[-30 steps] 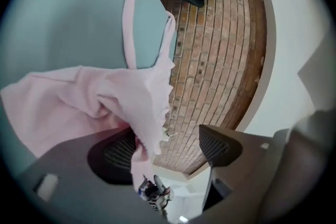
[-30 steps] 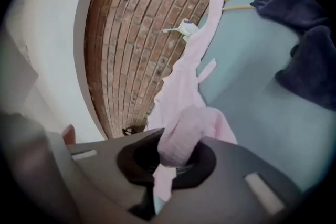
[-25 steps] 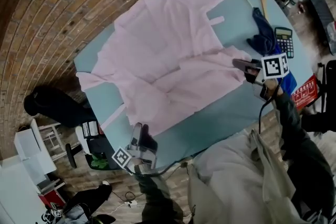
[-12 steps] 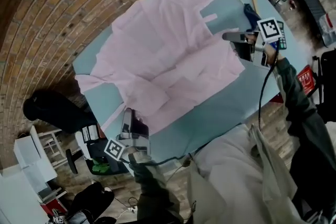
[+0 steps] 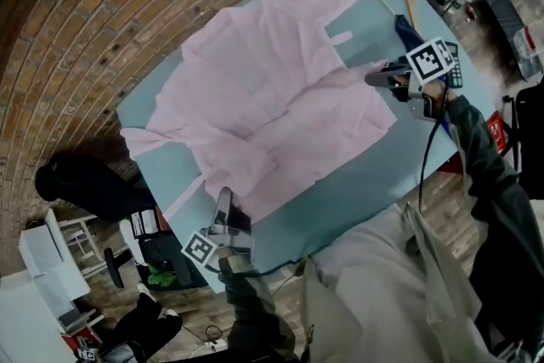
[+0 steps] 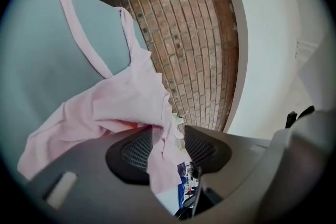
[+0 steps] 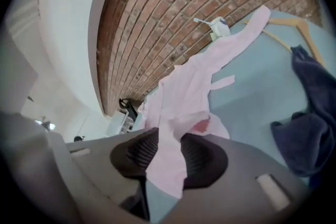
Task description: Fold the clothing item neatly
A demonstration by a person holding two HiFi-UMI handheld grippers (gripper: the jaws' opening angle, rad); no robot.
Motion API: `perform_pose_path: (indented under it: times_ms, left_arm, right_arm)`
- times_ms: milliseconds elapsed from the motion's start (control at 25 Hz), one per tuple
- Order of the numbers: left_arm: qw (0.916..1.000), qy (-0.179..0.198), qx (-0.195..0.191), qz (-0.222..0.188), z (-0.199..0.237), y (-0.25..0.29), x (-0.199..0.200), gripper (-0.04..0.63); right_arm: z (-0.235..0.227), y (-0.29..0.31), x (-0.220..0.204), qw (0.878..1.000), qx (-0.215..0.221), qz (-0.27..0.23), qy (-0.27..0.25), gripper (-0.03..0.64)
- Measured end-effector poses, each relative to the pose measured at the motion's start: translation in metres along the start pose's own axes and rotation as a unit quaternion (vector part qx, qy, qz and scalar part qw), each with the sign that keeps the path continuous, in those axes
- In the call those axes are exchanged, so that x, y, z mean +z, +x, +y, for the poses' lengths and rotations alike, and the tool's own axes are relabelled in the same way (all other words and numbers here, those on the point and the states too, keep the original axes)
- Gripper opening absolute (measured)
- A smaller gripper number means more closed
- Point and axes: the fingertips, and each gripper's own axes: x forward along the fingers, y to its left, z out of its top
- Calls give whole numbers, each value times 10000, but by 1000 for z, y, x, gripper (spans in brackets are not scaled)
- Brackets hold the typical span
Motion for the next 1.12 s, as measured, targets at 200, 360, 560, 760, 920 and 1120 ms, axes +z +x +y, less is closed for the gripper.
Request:
perform_pose_path:
  times_ms: [200, 360, 560, 760, 920, 1120]
  left_arm:
    - [10000, 51, -7, 2, -3, 3, 3, 213]
    - [9999, 101, -43, 38, -10, 2, 2, 213]
    - [9993, 378, 16, 57, -16, -10, -4, 210]
    - [9918, 741, 1010, 262, 13, -43, -48, 187]
    - [9642, 1180, 2366, 181, 63, -81, -68, 235]
    - [9637, 1004, 2468, 168, 88, -72, -70, 322]
  right_arm:
    - [0, -10, -12, 9995, -75, -83, -292, 166]
    - [18, -35, -26, 9971, -22, -73, -753, 166]
    - [11, -70, -46, 9922, -459, -965, -636, 144]
    - [-9, -48, -128, 9905, -1066, -862, -57, 150]
    - [-42, -31, -161, 9780, -1762, -1096, 217, 164]
    - [-65, -16, -151, 9713, -1832, -1404, 570, 164]
